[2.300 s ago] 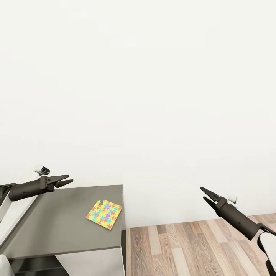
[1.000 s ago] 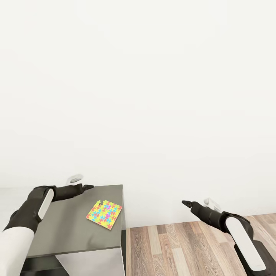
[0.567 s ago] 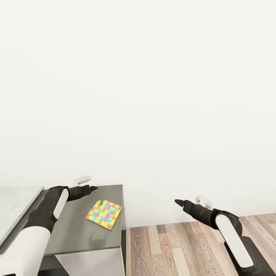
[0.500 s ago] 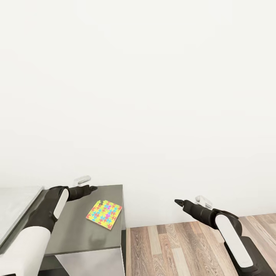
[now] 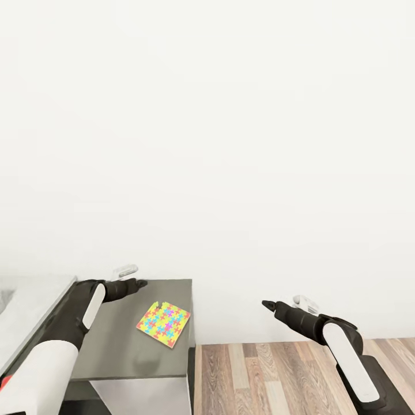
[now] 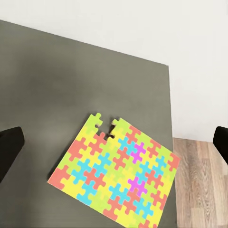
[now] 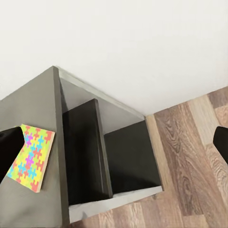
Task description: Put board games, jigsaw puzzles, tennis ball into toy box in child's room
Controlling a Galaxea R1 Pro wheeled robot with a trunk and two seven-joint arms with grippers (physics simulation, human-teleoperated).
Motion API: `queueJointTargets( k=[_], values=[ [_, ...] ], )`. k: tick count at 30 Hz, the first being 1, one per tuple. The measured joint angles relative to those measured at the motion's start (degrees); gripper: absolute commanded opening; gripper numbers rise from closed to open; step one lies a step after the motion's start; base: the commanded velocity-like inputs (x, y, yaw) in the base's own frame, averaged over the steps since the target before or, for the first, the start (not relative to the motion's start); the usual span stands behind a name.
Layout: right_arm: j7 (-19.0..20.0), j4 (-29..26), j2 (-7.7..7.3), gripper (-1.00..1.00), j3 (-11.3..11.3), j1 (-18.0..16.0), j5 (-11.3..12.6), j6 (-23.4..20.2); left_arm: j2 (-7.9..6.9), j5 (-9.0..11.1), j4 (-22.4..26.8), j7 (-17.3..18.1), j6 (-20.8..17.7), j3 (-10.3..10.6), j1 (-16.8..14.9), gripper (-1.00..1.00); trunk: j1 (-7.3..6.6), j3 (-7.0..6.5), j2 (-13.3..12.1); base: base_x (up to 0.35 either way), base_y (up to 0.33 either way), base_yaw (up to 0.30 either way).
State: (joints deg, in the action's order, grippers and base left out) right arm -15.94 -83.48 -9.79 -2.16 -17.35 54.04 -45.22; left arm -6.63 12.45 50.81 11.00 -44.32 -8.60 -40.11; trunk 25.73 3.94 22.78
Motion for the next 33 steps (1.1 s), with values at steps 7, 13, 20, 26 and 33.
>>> queueJointTargets(
  k=[7,13,20,26,33],
  values=[
    [0.13,0.13,0.0,1.0,0.05,0.0,-0.06,0.09,0.02,-0.02,-0.05,-0.01,0.06,0.03,0.0,1.0,0.02,0.0,0.0,0.053,-0.055,0.006],
    [0.18,0.2,0.0,1.0,-0.02,0.0,-0.08,0.1,0.02,0.01,-0.04,-0.02,0.07,0.03,0.0,1.0,0.02,0.0,0.0,0.004,-0.004,0.164],
    [0.22,0.31,-0.06,1.0,-0.04,0.0,-0.1,0.1,0.02,-0.07,-0.05,-0.08,0.07,0.03,0.0,1.0,0.02,0.0,0.0,0.0,0.0,0.238],
    [0.27,0.31,-0.09,1.0,0.02,0.0,-0.07,0.09,0.16,-0.1,-0.05,-0.16,0.23,0.22,0.0,1.0,0.02,0.0,0.0,0.007,-0.003,0.039],
    [0.27,0.23,-0.09,1.0,0.04,0.0,-0.07,0.03,0.11,-0.17,-0.13,-0.19,1.79,4.04,-0.01,1.0,0.0,0.0,0.0,0.17,-0.087,0.004]
  ],
)
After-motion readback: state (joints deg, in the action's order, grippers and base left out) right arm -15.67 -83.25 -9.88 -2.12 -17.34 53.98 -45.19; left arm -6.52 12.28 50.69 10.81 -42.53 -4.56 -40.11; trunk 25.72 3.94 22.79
